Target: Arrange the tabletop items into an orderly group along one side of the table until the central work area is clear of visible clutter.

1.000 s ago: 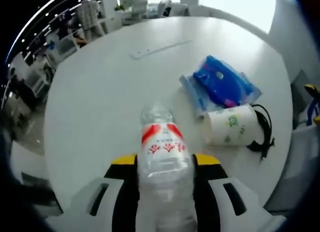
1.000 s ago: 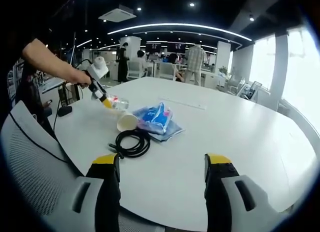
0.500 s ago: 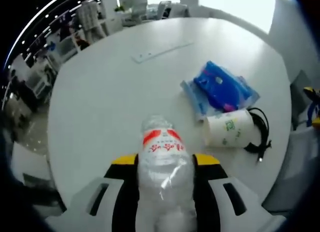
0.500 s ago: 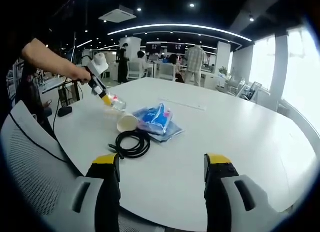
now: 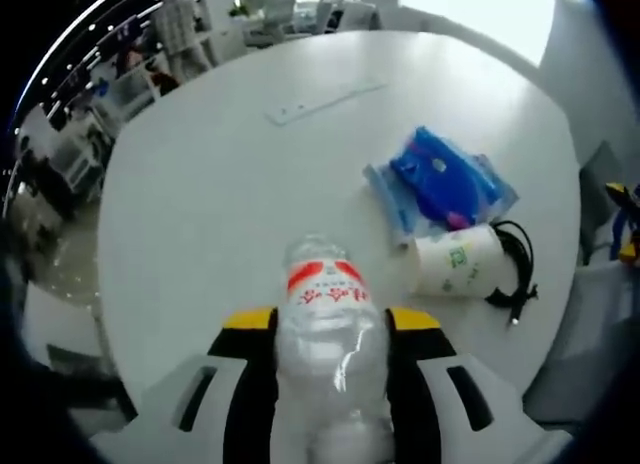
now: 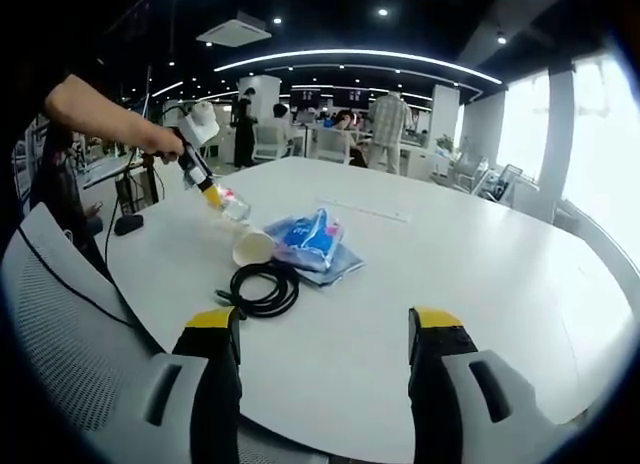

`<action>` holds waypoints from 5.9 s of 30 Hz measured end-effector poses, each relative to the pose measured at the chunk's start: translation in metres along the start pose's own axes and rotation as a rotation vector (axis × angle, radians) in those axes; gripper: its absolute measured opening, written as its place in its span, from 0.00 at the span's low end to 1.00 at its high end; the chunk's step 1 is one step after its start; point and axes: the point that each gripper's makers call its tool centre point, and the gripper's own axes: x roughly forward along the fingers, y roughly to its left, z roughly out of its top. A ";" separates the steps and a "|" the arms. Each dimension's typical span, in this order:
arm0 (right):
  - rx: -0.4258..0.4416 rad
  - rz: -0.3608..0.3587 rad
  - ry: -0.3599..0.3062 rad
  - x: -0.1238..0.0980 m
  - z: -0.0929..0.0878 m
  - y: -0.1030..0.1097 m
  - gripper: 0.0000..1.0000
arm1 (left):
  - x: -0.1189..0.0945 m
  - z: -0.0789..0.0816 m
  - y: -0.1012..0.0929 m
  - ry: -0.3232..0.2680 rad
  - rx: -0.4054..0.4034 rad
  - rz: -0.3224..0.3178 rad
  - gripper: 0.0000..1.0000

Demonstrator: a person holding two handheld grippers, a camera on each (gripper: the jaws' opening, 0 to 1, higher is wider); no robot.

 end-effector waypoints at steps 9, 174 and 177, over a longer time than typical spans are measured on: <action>-0.003 0.004 0.002 0.000 -0.001 0.001 0.68 | -0.005 -0.010 0.001 0.034 -0.029 -0.013 0.38; -0.046 0.010 0.037 0.001 -0.006 0.004 0.62 | -0.018 -0.017 -0.018 -0.495 -0.188 0.133 0.40; -0.046 0.008 0.038 0.001 -0.006 0.004 0.62 | -0.018 -0.017 -0.020 -0.502 -0.174 0.114 0.39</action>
